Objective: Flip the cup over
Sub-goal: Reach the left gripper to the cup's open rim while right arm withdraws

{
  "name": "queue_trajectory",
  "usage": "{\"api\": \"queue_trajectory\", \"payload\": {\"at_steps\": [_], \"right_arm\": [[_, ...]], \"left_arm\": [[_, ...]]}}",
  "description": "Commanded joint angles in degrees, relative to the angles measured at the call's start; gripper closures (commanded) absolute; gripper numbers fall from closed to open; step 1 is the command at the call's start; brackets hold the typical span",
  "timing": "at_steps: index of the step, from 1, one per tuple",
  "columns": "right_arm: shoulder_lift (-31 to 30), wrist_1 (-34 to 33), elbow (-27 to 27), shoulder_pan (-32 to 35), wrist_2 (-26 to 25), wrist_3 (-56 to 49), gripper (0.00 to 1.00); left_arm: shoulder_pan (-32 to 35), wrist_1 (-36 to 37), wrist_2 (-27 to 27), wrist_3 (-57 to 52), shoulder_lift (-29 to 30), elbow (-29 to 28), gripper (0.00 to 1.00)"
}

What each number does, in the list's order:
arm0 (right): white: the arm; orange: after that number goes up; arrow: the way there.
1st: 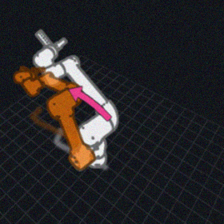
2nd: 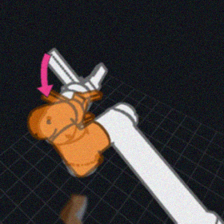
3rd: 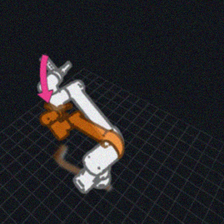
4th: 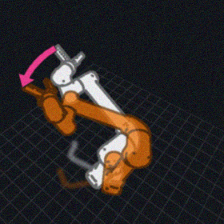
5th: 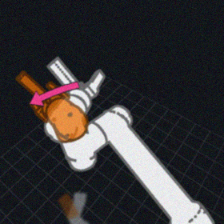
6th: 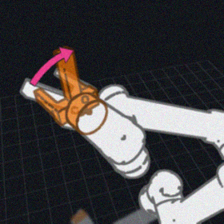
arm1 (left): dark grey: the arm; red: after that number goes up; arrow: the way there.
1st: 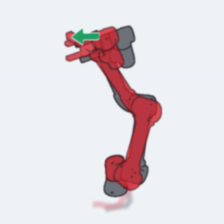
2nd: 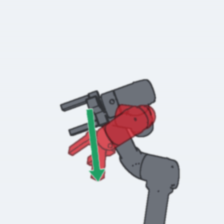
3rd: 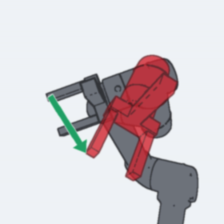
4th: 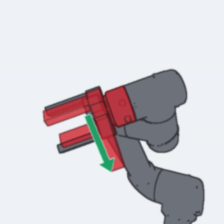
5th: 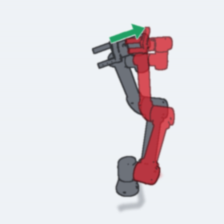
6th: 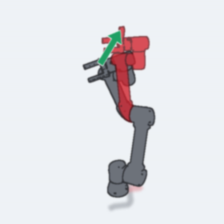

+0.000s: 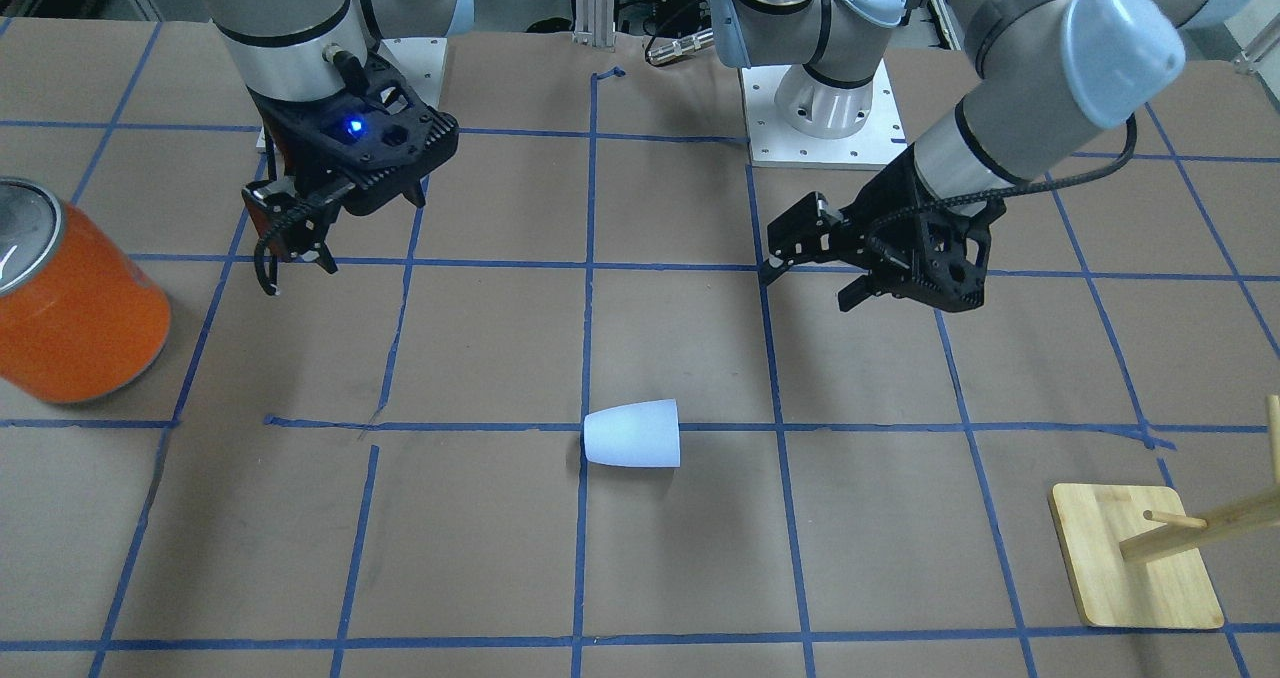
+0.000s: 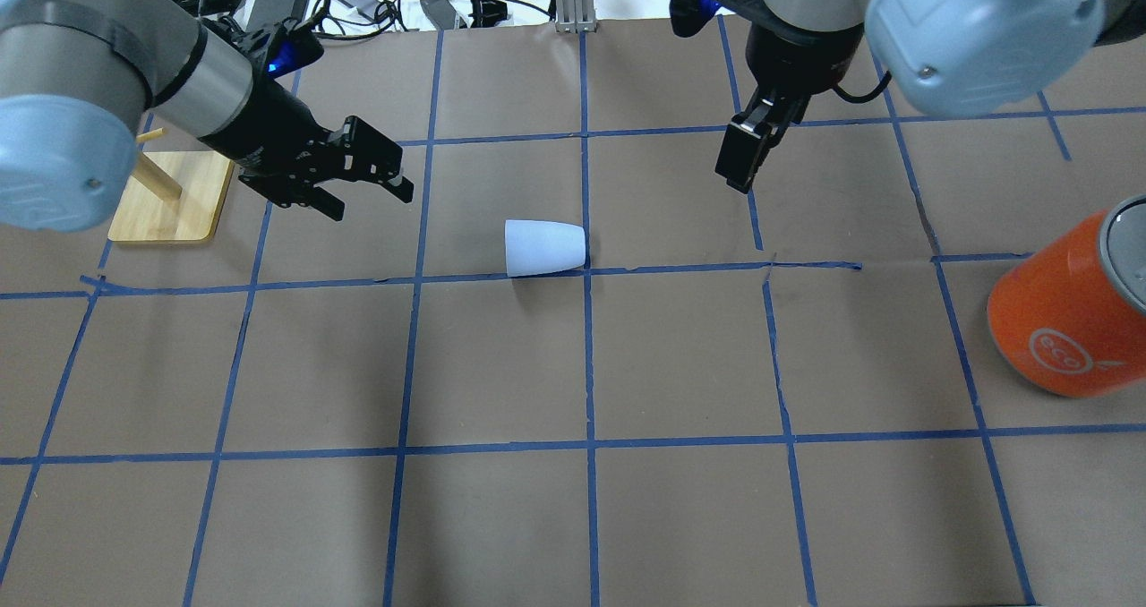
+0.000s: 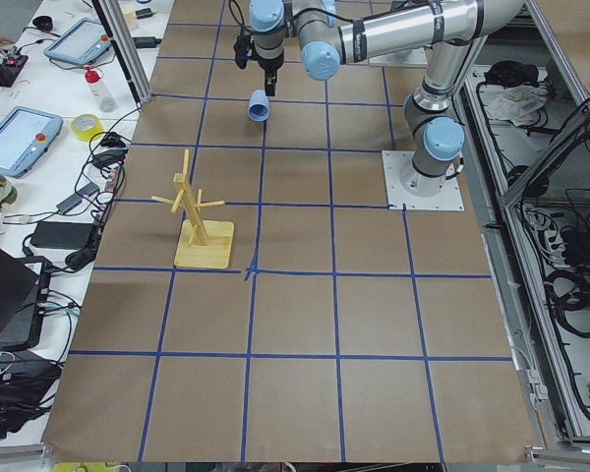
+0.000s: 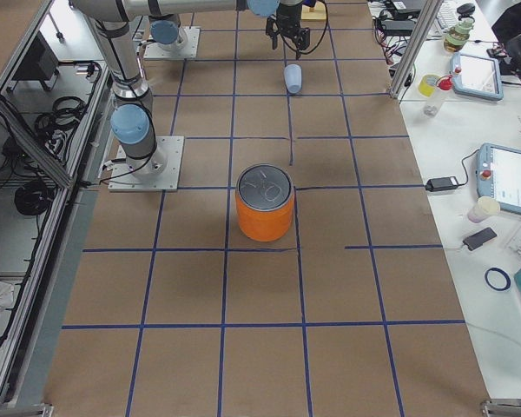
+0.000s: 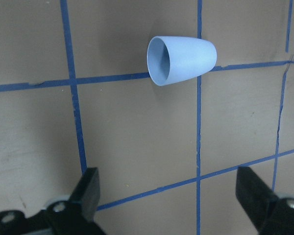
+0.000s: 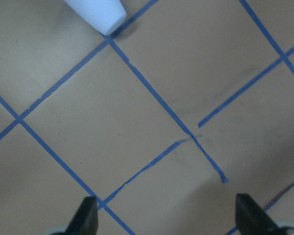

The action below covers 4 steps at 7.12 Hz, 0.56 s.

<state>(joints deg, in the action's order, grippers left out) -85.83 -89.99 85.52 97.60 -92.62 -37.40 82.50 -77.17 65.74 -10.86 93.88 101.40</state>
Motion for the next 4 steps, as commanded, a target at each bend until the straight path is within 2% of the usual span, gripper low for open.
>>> {"api": "queue_trajectory", "payload": {"at_steps": [1, 4], "right_arm": [[-1.3, 2.4, 0.0, -1.7, -2.1, 17.4, 0.0], [-3.0, 1.7, -0.6, -5.9, -0.8, 27.0, 0.01]], "left_arm": [[1.6, 7.1, -4.6, 0.2, 3.9, 3.5, 0.0], [3.3, 11.7, -4.8, 1.6, 8.4, 4.1, 0.0]]}}
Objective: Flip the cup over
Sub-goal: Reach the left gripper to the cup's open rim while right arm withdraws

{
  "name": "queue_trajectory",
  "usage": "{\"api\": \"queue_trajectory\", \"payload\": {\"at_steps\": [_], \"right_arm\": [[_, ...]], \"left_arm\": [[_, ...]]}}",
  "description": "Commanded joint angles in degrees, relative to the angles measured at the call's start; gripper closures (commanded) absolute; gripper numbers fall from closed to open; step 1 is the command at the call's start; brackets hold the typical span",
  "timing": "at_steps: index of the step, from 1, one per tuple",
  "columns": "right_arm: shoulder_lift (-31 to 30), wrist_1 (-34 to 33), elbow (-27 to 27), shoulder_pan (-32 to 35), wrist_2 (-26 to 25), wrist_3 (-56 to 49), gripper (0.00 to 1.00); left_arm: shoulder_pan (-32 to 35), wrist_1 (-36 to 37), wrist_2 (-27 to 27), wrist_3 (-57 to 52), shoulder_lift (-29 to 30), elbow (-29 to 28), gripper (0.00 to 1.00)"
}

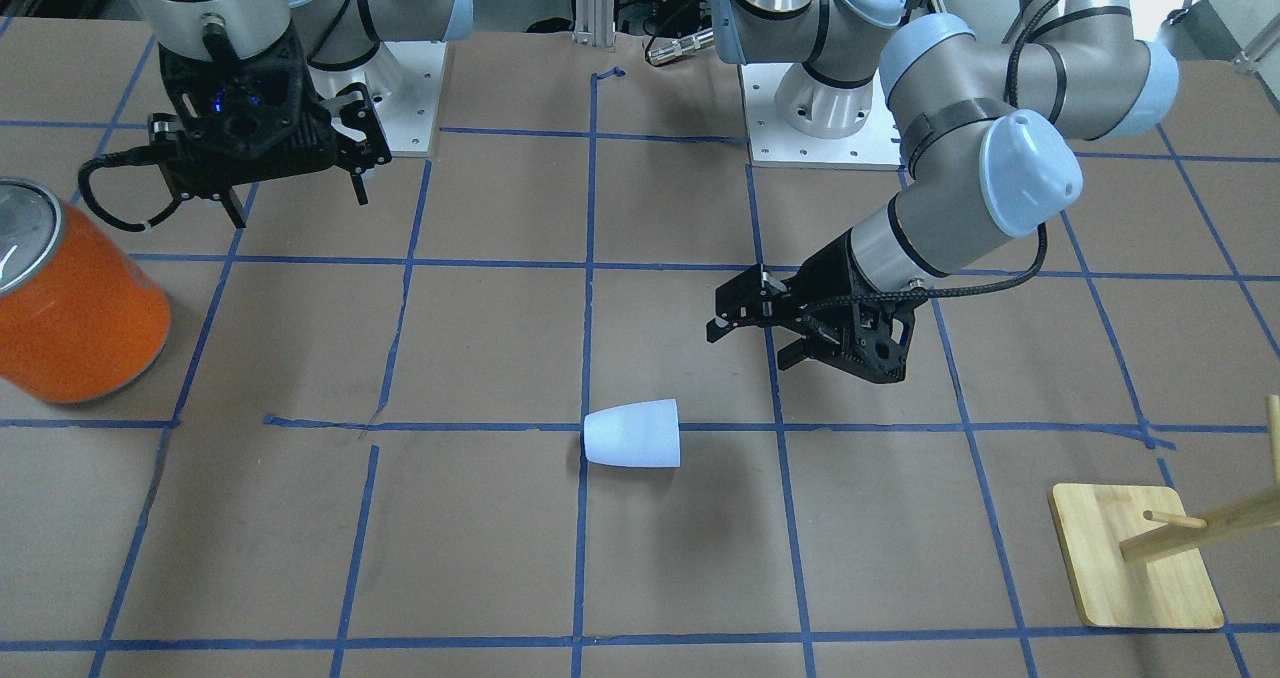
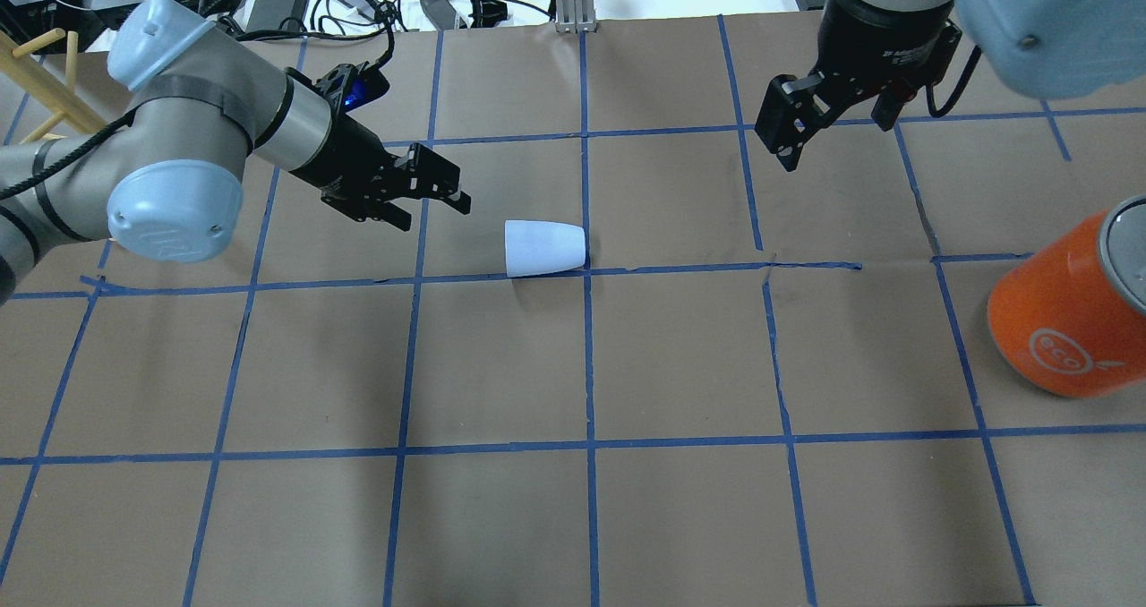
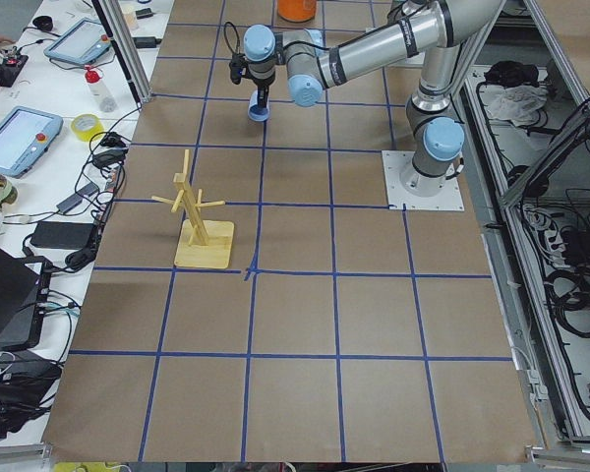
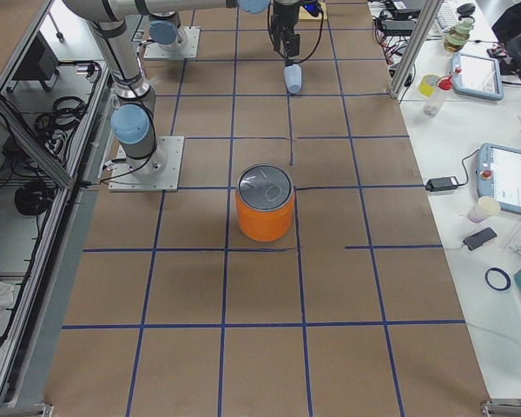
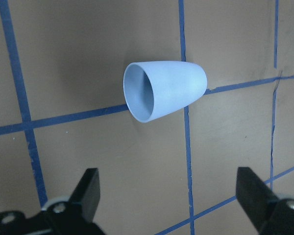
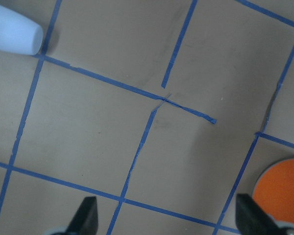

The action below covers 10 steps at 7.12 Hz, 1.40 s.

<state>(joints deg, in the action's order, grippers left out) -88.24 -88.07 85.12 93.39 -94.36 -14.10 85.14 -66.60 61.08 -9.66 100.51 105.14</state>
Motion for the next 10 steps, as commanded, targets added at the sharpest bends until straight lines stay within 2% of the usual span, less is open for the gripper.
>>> {"api": "queue_trajectory", "payload": {"at_steps": [1, 3, 5, 7, 10], "right_arm": [[-0.7, -2.7, -0.3, -1.7, 2.5, 7.5, 0.01], [-0.7, -3.3, -0.7, -1.5, 4.2, 12.2, 0.0], [-0.6, -3.3, -0.8, -1.6, 4.1, 12.6, 0.0], [-0.3, -3.4, -2.6, -2.4, 3.9, 12.6, 0.0], [-0.2, -3.4, -2.2, -2.2, 4.6, 12.4, 0.0]], "left_arm": [[0.7, 2.3, -4.4, 0.5, 3.7, 0.4, 0.0], [0.7, 7.9, -6.8, 0.4, 6.8, 0.5, 0.0], [0.8, 9.6, -6.3, 1.8, 9.9, 0.4, 0.0], [2.1, 16.6, -6.9, 6.1, 12.5, 0.4, 0.0], [4.2, 17.4, -7.4, 12.4, 14.2, 0.2, 0.0]]}}
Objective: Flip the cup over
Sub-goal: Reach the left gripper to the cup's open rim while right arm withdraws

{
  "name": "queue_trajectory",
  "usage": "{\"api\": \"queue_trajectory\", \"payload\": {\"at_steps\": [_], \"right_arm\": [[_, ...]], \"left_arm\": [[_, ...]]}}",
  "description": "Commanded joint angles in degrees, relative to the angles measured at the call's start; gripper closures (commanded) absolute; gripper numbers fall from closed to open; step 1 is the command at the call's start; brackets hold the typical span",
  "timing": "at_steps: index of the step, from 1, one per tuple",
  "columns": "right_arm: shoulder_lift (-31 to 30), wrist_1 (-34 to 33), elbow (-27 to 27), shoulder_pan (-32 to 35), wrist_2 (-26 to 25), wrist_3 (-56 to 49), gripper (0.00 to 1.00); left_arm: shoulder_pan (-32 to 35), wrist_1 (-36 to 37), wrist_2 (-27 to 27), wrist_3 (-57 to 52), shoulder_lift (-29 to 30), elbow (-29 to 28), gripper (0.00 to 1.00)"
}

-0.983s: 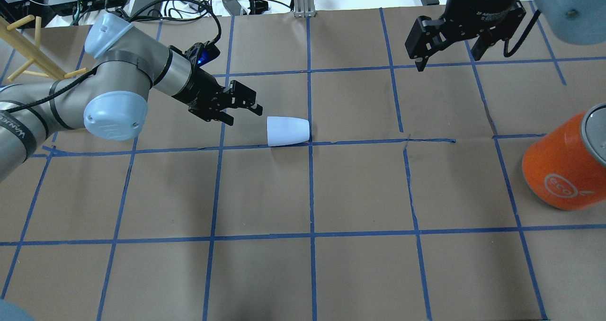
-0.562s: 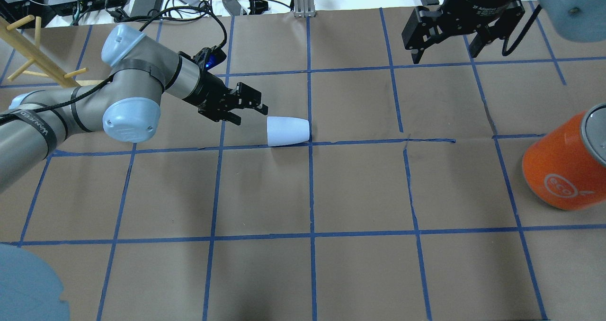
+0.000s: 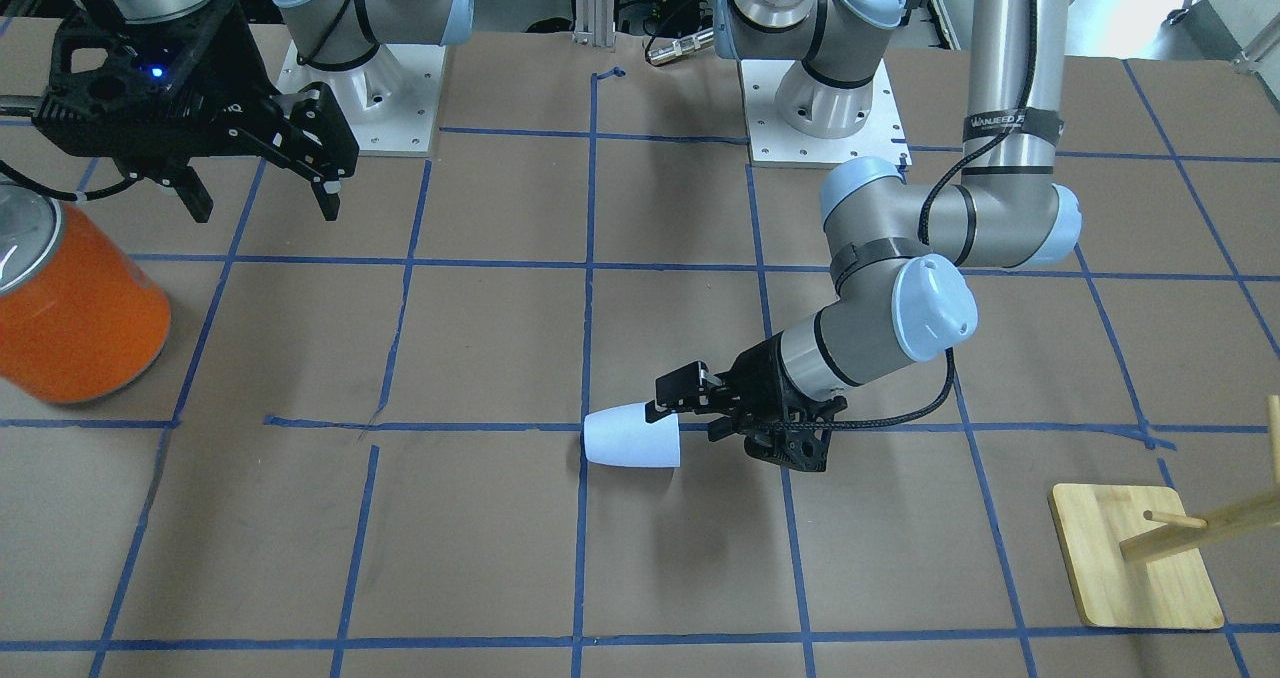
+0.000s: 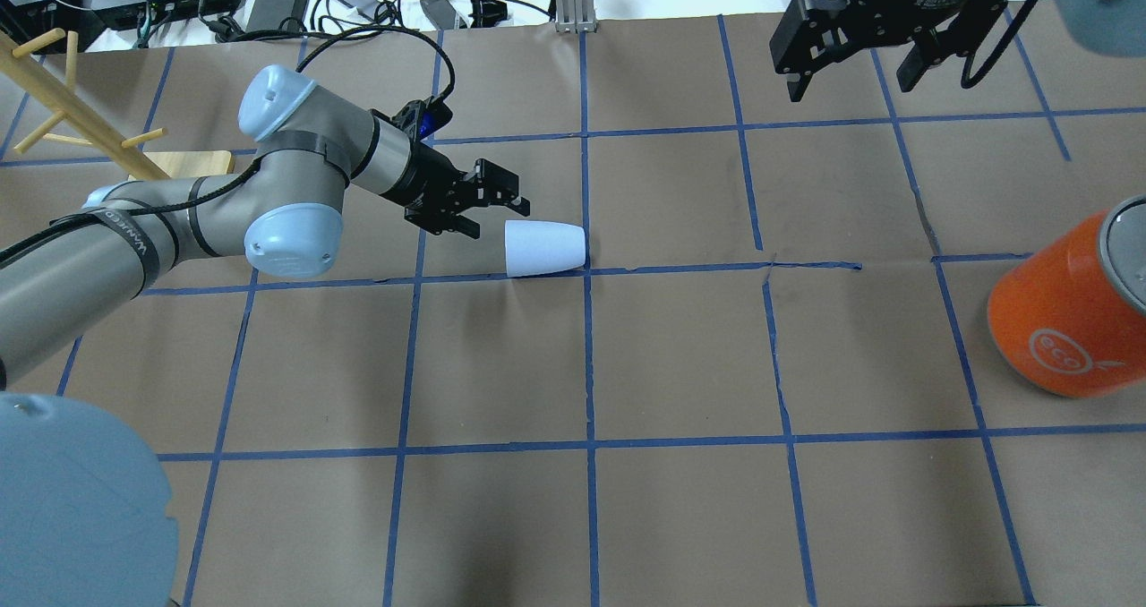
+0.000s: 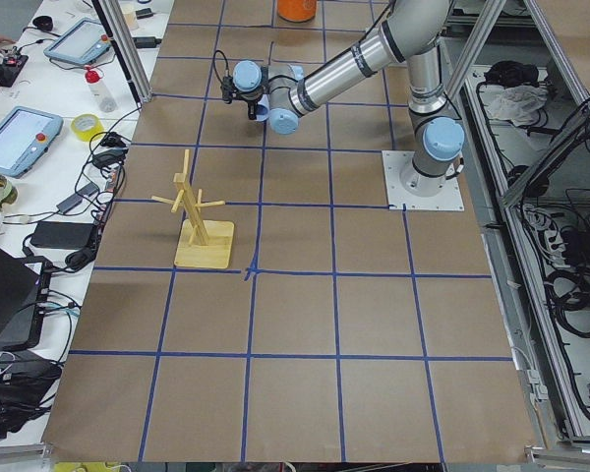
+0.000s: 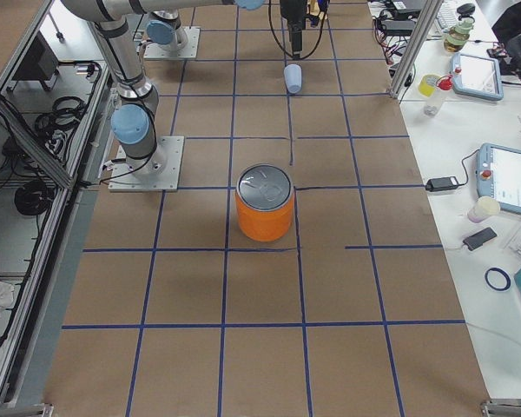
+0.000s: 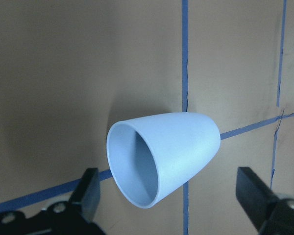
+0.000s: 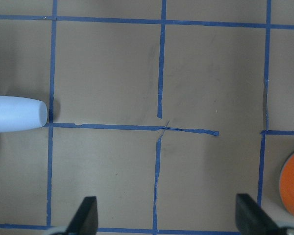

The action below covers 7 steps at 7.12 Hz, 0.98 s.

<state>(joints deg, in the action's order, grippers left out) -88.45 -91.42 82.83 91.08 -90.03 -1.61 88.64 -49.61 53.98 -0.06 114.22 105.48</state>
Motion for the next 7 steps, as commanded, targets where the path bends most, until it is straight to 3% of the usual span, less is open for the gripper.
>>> {"api": "queue_trajectory", "payload": {"at_steps": [1, 4, 6, 7], "right_arm": [[0.1, -0.3, 0.1, 0.2, 0.6, -0.1, 0.0], [0.1, -0.3, 0.3, 0.2, 0.6, 0.0, 0.0], [0.1, -0.3, 0.2, 0.2, 0.5, 0.0, 0.0], [0.0, -0.4, 0.2, 0.3, 0.6, 0.0, 0.0]], "left_arm": [[0.8, 1.3, -1.5, 3.0, 0.9, -0.1, 0.0], [0.9, 1.4, -2.9, 3.3, 2.8, -0.2, 0.03], [1.1, 1.4, -3.5, 5.4, 3.8, -0.2, 0.22], [2.4, 3.1, -6.9, 8.5, 3.7, -0.3, 0.22]]}}
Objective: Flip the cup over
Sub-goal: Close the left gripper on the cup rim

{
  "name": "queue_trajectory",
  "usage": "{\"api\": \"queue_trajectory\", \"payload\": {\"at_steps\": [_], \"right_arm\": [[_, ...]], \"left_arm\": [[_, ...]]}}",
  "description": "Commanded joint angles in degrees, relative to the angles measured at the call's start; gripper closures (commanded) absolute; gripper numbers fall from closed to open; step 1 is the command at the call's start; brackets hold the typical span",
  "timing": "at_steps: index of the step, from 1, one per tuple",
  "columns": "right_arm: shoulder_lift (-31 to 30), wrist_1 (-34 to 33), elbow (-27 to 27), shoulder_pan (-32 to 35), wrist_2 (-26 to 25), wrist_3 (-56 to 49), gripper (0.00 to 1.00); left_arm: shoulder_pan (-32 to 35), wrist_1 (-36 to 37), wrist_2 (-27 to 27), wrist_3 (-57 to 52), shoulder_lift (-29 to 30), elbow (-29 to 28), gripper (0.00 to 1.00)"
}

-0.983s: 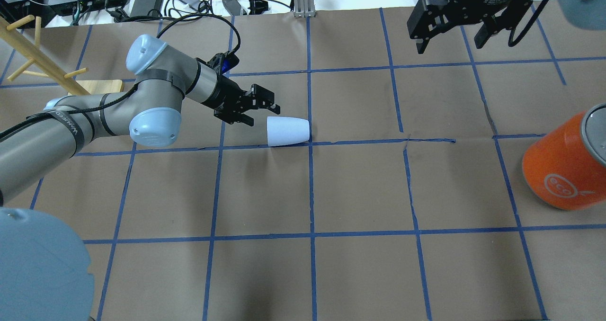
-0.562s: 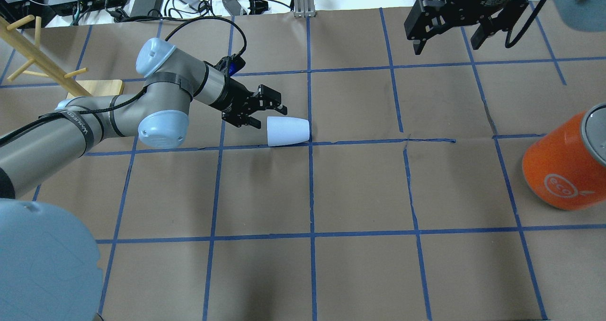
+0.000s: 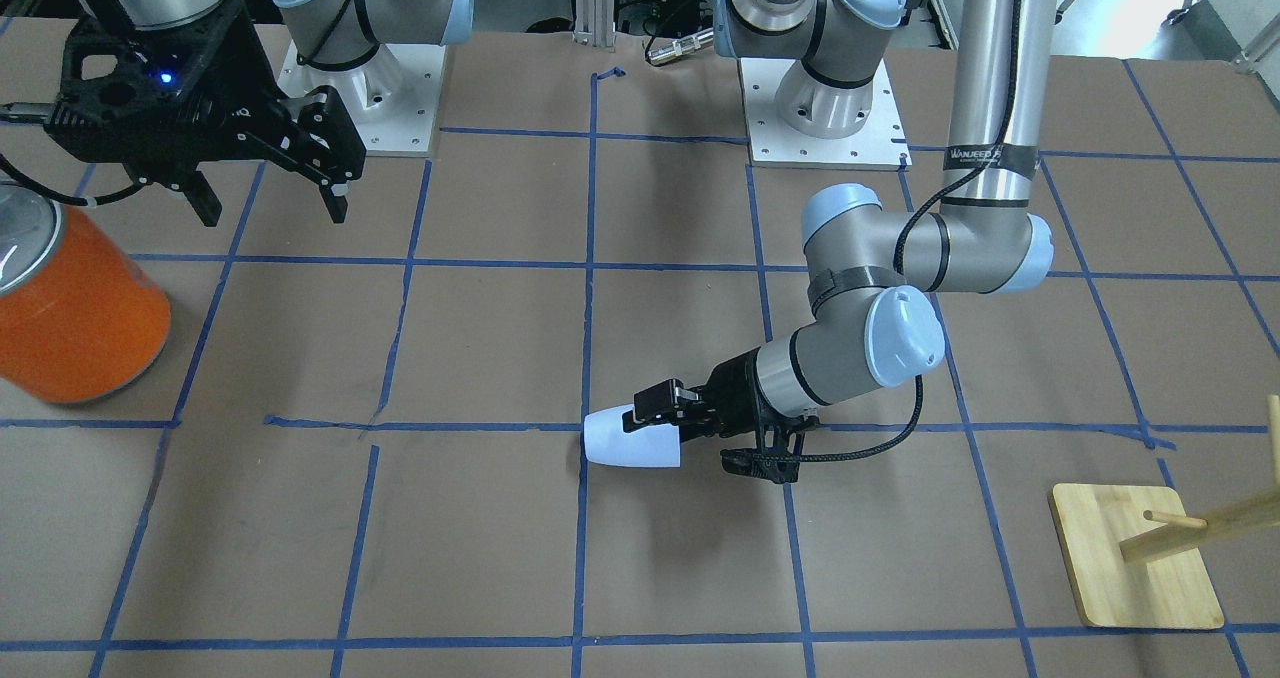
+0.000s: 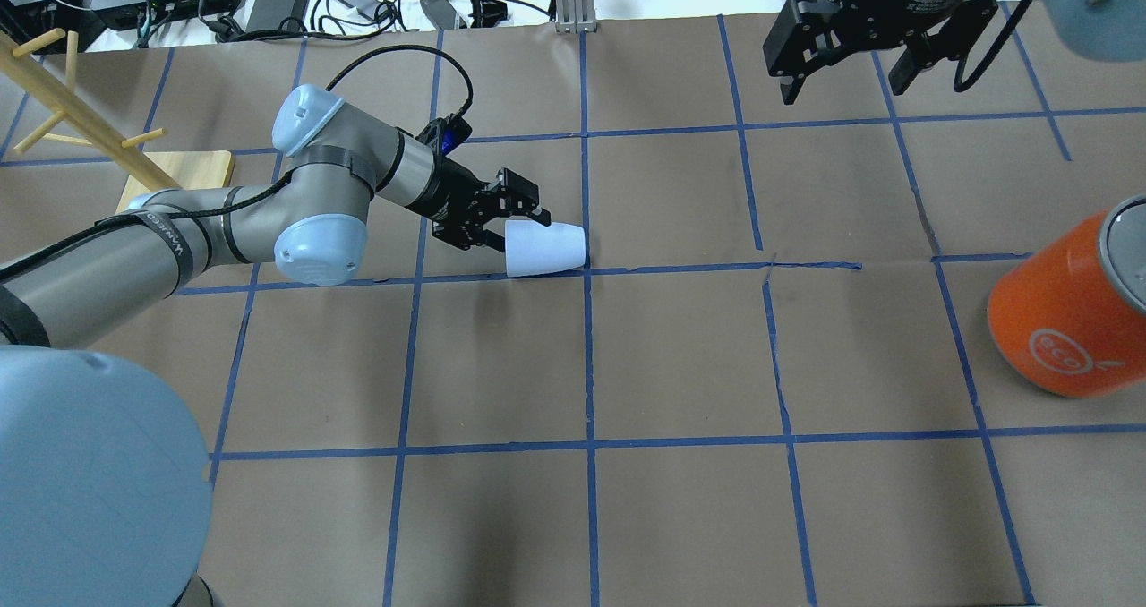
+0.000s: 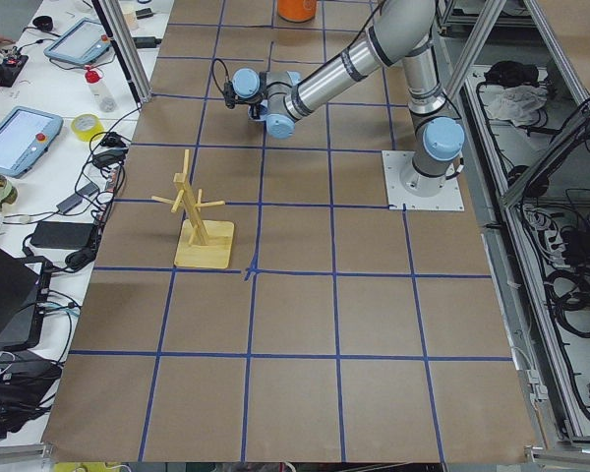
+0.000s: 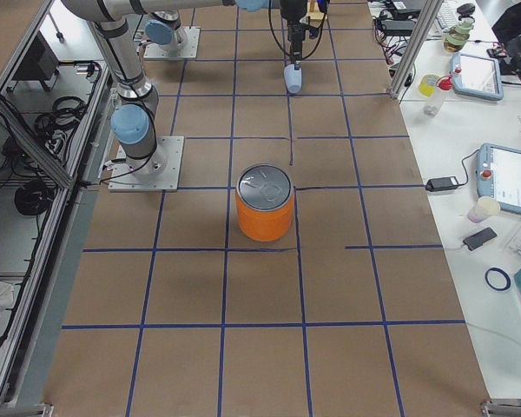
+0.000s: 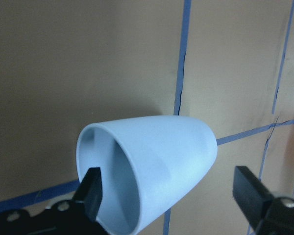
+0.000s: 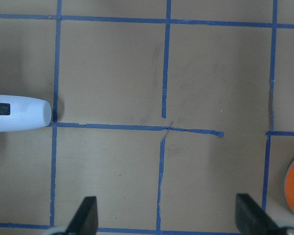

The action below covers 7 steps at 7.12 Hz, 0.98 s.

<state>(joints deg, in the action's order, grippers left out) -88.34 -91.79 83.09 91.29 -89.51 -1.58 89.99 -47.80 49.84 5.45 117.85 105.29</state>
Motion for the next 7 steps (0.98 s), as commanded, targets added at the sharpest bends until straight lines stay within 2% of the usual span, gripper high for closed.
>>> {"api": "queue_trajectory", "payload": {"at_steps": [1, 2, 3, 7], "right_arm": [[0.0, -0.1, 0.1, 0.2, 0.0, 0.0, 0.0], [0.0, -0.1, 0.3, 0.1, -0.2, 0.0, 0.0], [0.0, -0.1, 0.3, -0.1, -0.1, -0.1, 0.0], [0.0, 0.1, 0.2, 0.0, -0.1, -0.1, 0.0]], "left_arm": [[1.7, 1.9, -2.9, 3.9, 0.4, -0.1, 0.59], [1.8, 2.0, -3.4, 4.4, -0.2, -0.1, 0.96], [1.8, 1.9, -5.2, 4.4, -1.0, -0.2, 1.0], [1.9, 2.3, -4.8, 8.7, -3.4, -0.5, 1.0]]}}
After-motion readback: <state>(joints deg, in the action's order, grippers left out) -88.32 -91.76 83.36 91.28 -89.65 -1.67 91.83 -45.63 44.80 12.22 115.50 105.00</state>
